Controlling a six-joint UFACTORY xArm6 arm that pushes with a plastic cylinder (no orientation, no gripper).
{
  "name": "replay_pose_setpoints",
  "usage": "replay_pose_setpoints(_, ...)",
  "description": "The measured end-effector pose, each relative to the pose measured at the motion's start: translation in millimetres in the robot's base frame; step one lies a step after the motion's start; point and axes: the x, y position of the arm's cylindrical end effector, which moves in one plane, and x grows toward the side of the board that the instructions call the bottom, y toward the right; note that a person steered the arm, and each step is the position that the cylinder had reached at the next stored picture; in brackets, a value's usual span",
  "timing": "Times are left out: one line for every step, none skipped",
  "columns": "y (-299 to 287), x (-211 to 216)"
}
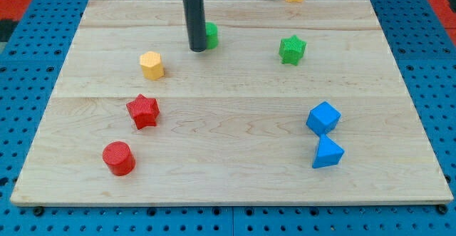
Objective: Move the green star above the blue cube
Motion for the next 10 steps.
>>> replay_pose_setpoints(8, -14)
replay_pose_setpoints(37, -4)
replay_pose_setpoints(90, -5)
replay_pose_setpoints(114, 2)
replay_pose_setpoints(135, 3)
replay_pose_setpoints(168, 9)
replay_pose_setpoints(138, 16)
replay_pose_setpoints(94, 12)
replay_pose_setpoints(31, 33)
replay_pose_setpoints(-36, 6)
